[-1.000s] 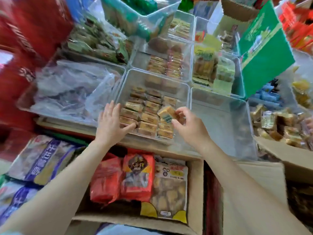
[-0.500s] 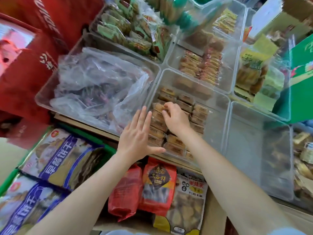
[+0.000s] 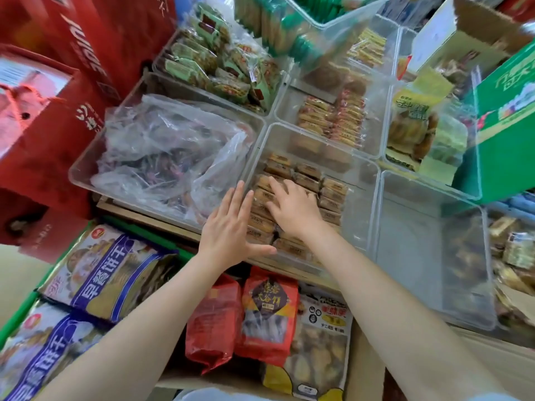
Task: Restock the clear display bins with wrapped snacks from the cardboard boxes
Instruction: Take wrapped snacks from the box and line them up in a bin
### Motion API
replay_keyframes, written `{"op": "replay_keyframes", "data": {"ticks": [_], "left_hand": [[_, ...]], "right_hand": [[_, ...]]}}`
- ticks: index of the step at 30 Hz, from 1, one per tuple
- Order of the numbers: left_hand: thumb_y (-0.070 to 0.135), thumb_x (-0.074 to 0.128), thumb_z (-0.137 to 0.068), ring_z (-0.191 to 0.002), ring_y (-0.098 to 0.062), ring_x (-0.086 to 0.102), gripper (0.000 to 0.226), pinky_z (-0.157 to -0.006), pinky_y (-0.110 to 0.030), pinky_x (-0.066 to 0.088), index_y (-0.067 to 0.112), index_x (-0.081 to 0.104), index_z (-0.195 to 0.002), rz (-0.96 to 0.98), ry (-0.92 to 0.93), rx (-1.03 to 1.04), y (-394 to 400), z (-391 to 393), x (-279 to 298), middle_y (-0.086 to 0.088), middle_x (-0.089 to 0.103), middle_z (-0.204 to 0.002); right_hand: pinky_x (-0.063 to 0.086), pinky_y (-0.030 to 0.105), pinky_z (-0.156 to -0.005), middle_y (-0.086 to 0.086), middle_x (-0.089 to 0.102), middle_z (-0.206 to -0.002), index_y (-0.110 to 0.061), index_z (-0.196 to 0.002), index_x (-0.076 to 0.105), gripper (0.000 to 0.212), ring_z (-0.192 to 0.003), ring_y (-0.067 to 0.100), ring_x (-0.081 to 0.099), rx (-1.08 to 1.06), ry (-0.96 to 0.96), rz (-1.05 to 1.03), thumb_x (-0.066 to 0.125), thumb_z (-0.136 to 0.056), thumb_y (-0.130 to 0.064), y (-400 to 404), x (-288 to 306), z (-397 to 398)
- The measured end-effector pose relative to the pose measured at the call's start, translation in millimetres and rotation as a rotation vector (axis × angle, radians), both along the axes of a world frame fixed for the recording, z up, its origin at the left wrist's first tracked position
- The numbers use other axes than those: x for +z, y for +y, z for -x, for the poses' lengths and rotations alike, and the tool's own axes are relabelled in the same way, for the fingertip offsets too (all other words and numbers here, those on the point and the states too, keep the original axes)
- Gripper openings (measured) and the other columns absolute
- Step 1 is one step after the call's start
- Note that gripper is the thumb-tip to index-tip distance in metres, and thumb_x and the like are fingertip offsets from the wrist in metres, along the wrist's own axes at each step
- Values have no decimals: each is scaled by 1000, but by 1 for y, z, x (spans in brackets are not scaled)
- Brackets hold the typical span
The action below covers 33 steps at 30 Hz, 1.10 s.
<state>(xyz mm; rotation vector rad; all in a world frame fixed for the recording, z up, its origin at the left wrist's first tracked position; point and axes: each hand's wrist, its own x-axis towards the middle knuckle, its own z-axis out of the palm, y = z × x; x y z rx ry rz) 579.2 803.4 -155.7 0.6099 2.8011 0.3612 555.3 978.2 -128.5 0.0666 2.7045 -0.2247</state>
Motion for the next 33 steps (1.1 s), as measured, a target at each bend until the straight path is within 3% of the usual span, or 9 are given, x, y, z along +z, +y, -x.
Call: {"op": "replay_keyframes", "data": {"ticks": [3, 6, 8, 10, 16, 18, 22, 28, 33], "left_hand": [[98, 34, -63, -154, -23, -15, 132, -124, -44, 6, 18, -5, -161, 47, -81, 11, 0, -1, 10, -5, -25, -165], [94, 34, -71, -155, -30, -11, 118, -123, -53, -1, 22, 11, -161, -27, -38, 13, 15, -23, 19, -8, -12, -168], [88, 29, -73, -155, -29, 0, 107, -123, -52, 1, 22, 26, -158, -148, -13, -53, 47, -58, 34, -8, 6, -169], [81, 31, -75, -154, -24, 13, 98, -123, -46, 9, 23, 35, -154, -302, -126, -152, 94, -107, 58, -3, 21, -166], [46, 65, -93, -138, -10, 38, 63, -113, -28, 30, 25, 42, -148, -650, -545, -315, 231, -254, 103, 4, 42, -148], [57, 68, -87, -143, -7, 28, 83, -119, -33, 26, 28, 29, -154, -735, -635, -287, 262, -292, 108, 7, 30, -157], [72, 67, -69, -150, -1, 7, 115, -120, -31, 13, 38, 4, -158, -811, -738, -217, 300, -351, 110, 19, 4, -165], [47, 68, -75, -150, -10, 23, 100, -120, -52, 29, 43, 12, -158, -892, -749, -35, 313, -373, 92, 12, 23, -163], [43, 67, -81, -149, -6, 20, 93, -123, -50, 25, 47, 12, -157, -879, -735, -6, 314, -378, 102, 19, 18, -164]], "right_hand": [[32, 45, -113, 6, 42, -150, -26, -149, 42, 46, -139, 24, 38, -66, 96, 233, 41, -104, -35, 20, 31, -48], [47, 33, -93, -1, 66, -115, -19, -119, 69, 28, -105, 11, 58, -102, 172, 404, 47, -104, -26, 57, 74, -117], [46, 22, -75, -7, 70, -94, -17, -107, 73, 24, -80, 0, 58, -155, 318, 444, 51, -102, -22, 88, 105, -171], [44, 22, -61, -7, 67, -75, -16, -101, 73, 22, -63, 7, 58, -260, 515, 464, 51, -101, -21, 122, 133, -226], [45, 28, -56, -14, 57, -64, -10, -90, 70, 20, -56, 10, 54, -614, 894, 313, 53, -99, -14, 231, 165, -368], [46, 32, -59, -10, 59, -62, -12, -89, 70, 21, -58, 13, 56, -703, 810, 302, 52, -99, -16, 259, 157, -404], [52, 38, -76, -5, 69, -86, -16, -99, 70, 22, -81, 15, 63, -626, 310, 241, 49, -102, -24, 294, 128, -453], [51, 35, -77, 5, 63, -120, -22, -126, 61, 29, -105, 27, 62, -380, -252, 58, 48, -101, -31, 324, 42, -464], [41, 47, -105, 16, 34, -150, -24, -156, 23, 72, -135, 38, 39, -158, -424, -207, 61, -95, -32, 348, -26, -478]]}}
